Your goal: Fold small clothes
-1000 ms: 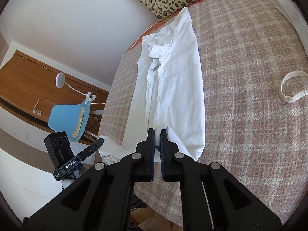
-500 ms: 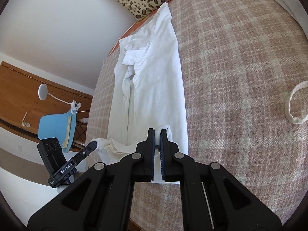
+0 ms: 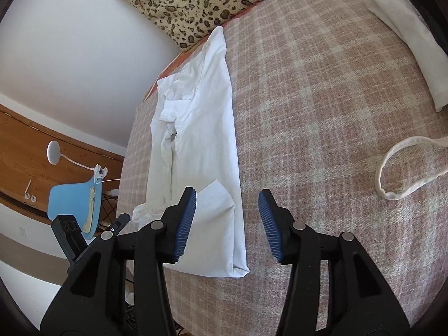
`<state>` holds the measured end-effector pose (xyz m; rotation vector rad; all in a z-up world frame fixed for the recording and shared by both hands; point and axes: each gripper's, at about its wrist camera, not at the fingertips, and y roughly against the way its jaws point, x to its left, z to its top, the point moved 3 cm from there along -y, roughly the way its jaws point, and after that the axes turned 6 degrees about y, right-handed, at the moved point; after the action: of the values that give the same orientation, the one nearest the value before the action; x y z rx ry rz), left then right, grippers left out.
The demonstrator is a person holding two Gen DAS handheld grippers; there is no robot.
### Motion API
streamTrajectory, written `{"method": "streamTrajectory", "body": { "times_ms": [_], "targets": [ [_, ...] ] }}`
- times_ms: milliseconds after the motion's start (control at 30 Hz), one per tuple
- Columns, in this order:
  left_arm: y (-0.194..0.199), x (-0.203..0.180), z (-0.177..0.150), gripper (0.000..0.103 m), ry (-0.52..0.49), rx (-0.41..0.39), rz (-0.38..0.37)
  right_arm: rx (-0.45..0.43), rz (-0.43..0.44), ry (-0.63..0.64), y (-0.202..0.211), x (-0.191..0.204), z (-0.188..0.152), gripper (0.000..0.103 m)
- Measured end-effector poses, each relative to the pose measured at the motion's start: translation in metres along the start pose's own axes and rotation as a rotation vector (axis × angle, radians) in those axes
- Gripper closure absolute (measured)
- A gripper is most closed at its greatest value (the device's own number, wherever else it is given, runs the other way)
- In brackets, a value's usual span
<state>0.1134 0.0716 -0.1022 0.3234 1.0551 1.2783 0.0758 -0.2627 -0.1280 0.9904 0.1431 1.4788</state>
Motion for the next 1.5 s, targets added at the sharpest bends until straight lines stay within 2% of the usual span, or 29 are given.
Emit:
{"method": "streamTrajectory", "body": {
  "times_ms": [67,167,300,467,700,833,933,1033,1067,1100,1200,1300,1400,1500],
  "targets": [
    [0.006,-0.001,-0.002,0.081,-0.035,-0.011,-0.009,-0.01,-0.009,0.057,0.007,0.009,-0.001,0.053],
    [0.008,-0.007,-0.01,0.081,-0.09,-0.016,-0.014,-0.008,-0.07,0.179,0.009,0.027,-0.01,0.053],
    [-0.003,-0.018,-0.017,0.081,-0.182,0.018,0.001,0.041,-0.159,0.326,-0.005,0.047,-0.026,0.053],
    [-0.022,-0.022,-0.014,0.081,-0.206,0.054,0.03,0.057,-0.242,0.426,-0.022,0.05,-0.033,0.053],
    [-0.037,-0.021,-0.012,0.081,-0.191,0.082,0.055,0.053,-0.234,0.377,-0.031,0.038,-0.018,0.053],
    [-0.037,-0.022,-0.009,0.081,-0.196,0.062,0.049,0.023,-0.231,0.425,-0.034,0.048,-0.015,0.053],
    [-0.038,-0.025,-0.011,0.081,-0.219,0.056,0.056,0.034,-0.238,0.434,-0.04,0.05,-0.015,0.054],
    [-0.04,-0.026,-0.01,0.081,-0.226,0.049,0.067,0.05,-0.249,0.43,-0.046,0.049,-0.016,0.066],
    [-0.039,-0.026,-0.01,0.083,-0.227,0.043,0.065,0.05,-0.253,0.428,-0.047,0.048,-0.016,0.075],
    [-0.039,-0.026,-0.01,0.088,-0.232,0.037,0.069,0.049,-0.259,0.428,-0.047,0.047,-0.016,0.083],
    [-0.039,-0.027,-0.01,0.095,-0.244,0.021,0.079,0.04,-0.264,0.436,-0.047,0.049,-0.016,0.093],
    [-0.038,-0.025,-0.007,0.096,-0.232,-0.011,0.108,0.019,-0.304,0.454,-0.044,0.053,-0.015,0.095],
    [-0.039,-0.022,-0.005,0.096,-0.225,-0.012,0.113,0.036,-0.343,0.46,-0.047,0.05,-0.015,0.095],
    [-0.04,-0.019,-0.004,0.09,-0.203,0.009,0.109,0.048,-0.348,0.463,-0.045,0.049,-0.016,0.095]
  ]
}}
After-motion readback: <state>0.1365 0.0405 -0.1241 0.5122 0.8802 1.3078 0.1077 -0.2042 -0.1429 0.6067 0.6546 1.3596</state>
